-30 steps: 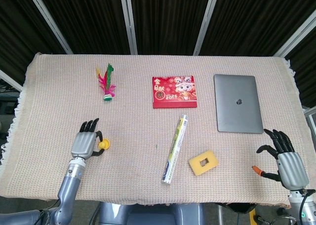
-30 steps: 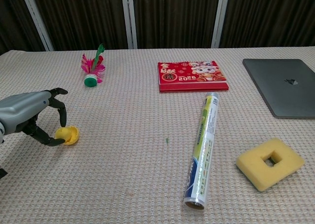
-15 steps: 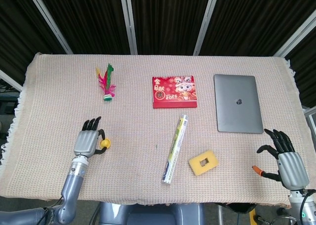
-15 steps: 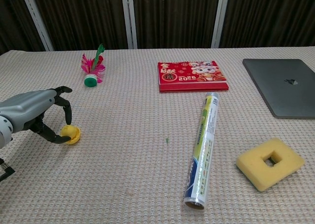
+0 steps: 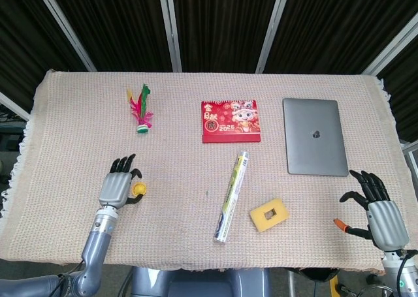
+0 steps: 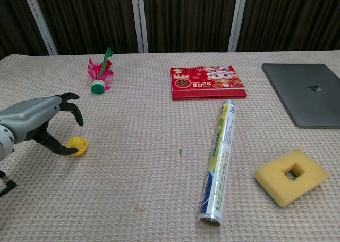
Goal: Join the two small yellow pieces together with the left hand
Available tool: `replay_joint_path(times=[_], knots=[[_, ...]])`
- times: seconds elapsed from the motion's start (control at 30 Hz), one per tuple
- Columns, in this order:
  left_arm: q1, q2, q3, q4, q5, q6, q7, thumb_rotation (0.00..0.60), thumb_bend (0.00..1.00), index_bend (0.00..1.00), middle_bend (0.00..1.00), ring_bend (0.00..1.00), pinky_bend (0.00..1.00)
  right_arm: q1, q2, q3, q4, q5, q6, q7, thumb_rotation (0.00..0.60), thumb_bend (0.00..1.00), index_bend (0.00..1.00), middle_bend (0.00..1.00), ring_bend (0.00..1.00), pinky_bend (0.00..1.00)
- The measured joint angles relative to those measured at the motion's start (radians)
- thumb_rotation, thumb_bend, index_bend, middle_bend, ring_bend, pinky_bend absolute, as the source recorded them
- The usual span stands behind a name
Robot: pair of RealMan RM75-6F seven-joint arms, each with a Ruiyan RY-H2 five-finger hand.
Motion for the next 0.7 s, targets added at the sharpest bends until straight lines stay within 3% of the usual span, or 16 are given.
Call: replay_joint_path(times=[0.2,0.37,0.57,0.7], knots=[[0.002,0.011,0.004,-0.006,0.002,-0.003,-0.002,0.6,0.08,0.27,0.0,0.0,0.0,0.0,0.0,0.0,0.0,0.0,0.0,-0.001,0.6,0.0,0.48,0.07,0.0,0.0],[0.003,0.042,0.005,-0.02,0.033,-0.001,-0.018,0.6,0.1,0.23,0.0,0.0,0.0,0.0,-0.001,0.001,0.002,0.0,0.001,0.0,0.6,0.0,0.48,0.07,0.0,0.0],[0.018,0.16,0.016,-0.051,0.139,0.025,-0.07,0.6,0.14,0.21,0.0,0.0,0.0,-0.002,-0.001,-0.001,0.002,-0.002,0.003,-0.003,0.6,0.0,0.48,0.07,0.0,0.0],[0.064,0.286,0.033,-0.089,0.238,0.083,-0.188,0.6,0.15,0.2,0.0,0.0,0.0,-0.003,-0.003,-0.001,0.002,-0.003,0.006,-0.009,0.6,0.0,0.48,0.07,0.0,0.0]])
